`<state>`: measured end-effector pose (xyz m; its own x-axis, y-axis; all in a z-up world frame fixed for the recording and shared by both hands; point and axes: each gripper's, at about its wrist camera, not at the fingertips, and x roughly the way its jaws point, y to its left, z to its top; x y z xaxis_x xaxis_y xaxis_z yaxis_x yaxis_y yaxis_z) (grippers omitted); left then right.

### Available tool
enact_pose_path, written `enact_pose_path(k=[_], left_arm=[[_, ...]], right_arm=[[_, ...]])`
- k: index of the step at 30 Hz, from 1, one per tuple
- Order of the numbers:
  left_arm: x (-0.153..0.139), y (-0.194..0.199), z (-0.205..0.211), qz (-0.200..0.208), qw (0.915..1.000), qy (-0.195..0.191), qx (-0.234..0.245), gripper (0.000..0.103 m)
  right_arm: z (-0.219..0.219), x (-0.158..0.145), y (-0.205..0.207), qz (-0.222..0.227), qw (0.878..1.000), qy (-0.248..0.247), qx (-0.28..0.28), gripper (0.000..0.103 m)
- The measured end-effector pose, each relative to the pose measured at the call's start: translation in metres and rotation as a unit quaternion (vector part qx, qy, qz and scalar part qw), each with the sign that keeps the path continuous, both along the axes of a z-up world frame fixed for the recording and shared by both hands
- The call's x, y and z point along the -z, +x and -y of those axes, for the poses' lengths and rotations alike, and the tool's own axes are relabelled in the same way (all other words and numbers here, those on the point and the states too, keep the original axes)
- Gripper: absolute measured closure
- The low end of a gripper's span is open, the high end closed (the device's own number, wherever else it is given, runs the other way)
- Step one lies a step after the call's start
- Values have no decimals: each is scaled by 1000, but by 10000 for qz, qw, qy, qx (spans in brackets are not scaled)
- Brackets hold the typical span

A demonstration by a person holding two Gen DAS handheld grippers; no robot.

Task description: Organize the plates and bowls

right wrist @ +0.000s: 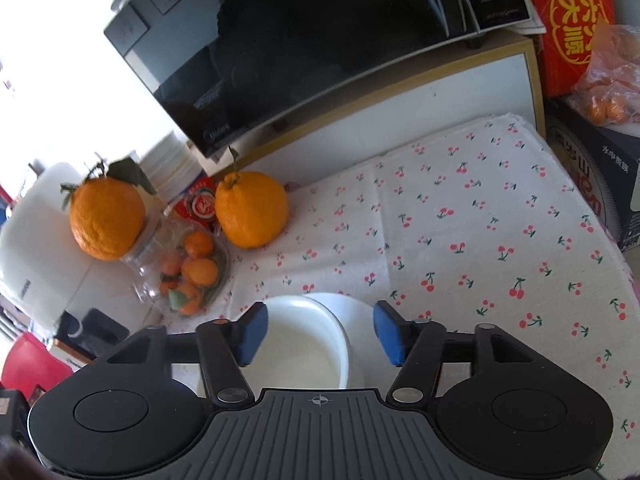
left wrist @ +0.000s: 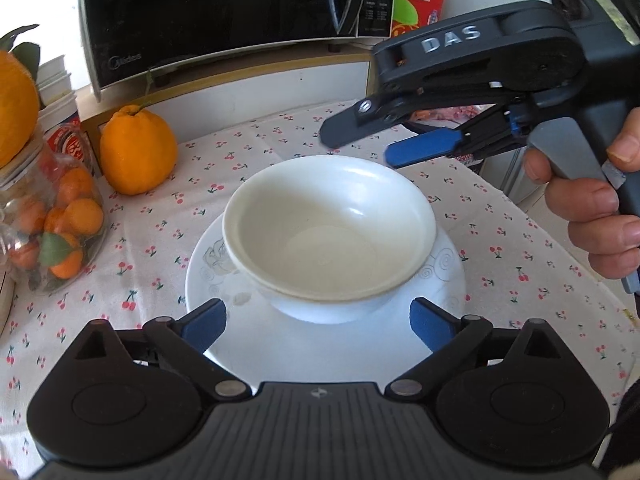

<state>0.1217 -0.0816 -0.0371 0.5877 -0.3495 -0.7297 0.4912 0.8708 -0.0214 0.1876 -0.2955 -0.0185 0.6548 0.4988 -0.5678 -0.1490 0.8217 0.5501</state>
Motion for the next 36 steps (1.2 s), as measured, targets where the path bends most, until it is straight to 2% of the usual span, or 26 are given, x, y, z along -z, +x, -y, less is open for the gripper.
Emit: enact_pose_path(k=[4, 11, 15, 17, 20, 24, 27, 32, 36], left_arm=[[-12, -16, -7, 54, 10000, -51, -49, 4], [-43, -39, -14, 238, 9993, 15, -301, 0], [-55, -50, -20, 73, 9957, 51, -918, 0], [-60, -56, -24, -111, 9905, 79, -1365, 0], [-65, -71, -29, -237, 9838, -20, -1775, 0], [-68, -90, -30, -214, 9768, 11, -2130, 0], [-69, -99, -28, -126, 9730, 2, -2303, 0], [-64, -102, -27, -195, 9685, 73, -2480, 0], [-58, -104, -23, -15, 9633, 331, -2665, 0]], right_arm=[[5, -13, -18, 198, 9995, -199, 151, 28], [19, -37, -51, 200, 9980, -327, 504, 14], [20, -50, -76, 233, 9956, -737, 530, 7], [17, -57, -91, 221, 9940, -927, 538, 6], [12, -66, -115, 220, 9929, -1058, 491, 1], [1, -74, -144, 237, 9918, -1195, 393, 0], [-6, -75, -162, 409, 9903, -1287, 329, 0], [-16, -60, -170, 405, 9847, -1629, 477, 0], [-23, -44, -170, 338, 9803, -1895, 450, 0]])
